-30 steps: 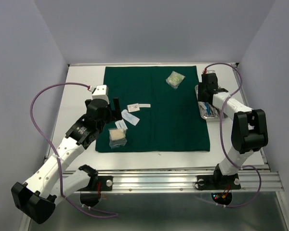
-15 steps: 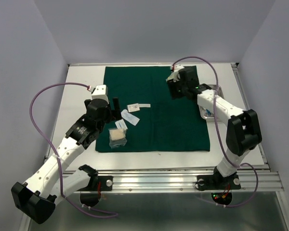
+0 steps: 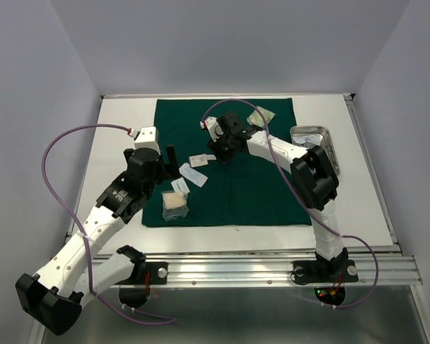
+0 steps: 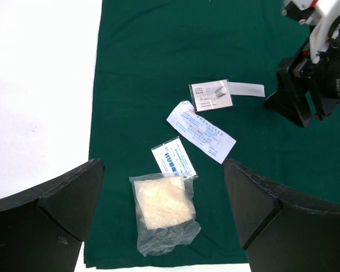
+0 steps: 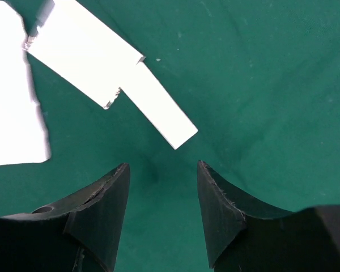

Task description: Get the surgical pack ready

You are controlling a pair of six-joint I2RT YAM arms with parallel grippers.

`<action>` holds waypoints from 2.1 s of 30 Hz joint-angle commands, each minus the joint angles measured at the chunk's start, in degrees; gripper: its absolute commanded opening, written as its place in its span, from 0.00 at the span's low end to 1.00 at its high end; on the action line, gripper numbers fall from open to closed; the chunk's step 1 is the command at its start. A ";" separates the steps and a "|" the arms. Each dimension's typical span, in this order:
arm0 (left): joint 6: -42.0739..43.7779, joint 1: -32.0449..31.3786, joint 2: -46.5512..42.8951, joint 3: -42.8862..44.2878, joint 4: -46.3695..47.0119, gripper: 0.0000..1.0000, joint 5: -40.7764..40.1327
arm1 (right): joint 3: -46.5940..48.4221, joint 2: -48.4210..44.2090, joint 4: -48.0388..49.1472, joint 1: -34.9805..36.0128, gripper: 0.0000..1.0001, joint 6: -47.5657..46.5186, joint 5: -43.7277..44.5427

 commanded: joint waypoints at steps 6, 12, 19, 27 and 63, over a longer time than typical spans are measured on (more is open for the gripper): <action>-0.78 0.31 -1.54 -1.71 1.86 0.99 -1.40 | 5.74 2.63 -4.55 0.03 0.56 -3.06 -3.68; -0.78 0.31 -1.72 -1.44 1.60 0.99 -1.40 | 8.54 4.83 -4.20 0.03 0.57 -2.53 -4.48; -0.87 0.31 -2.78 -1.97 1.77 0.99 -1.58 | 10.92 7.82 -3.41 0.03 0.57 -2.09 -3.51; -1.05 0.31 -3.39 -2.23 1.95 0.99 -1.66 | 12.50 9.66 -1.39 0.03 0.57 -1.30 -2.54; -0.70 0.40 -2.69 -1.80 2.12 0.99 -1.40 | -7.95 -11.58 8.62 -1.37 0.01 10.47 15.47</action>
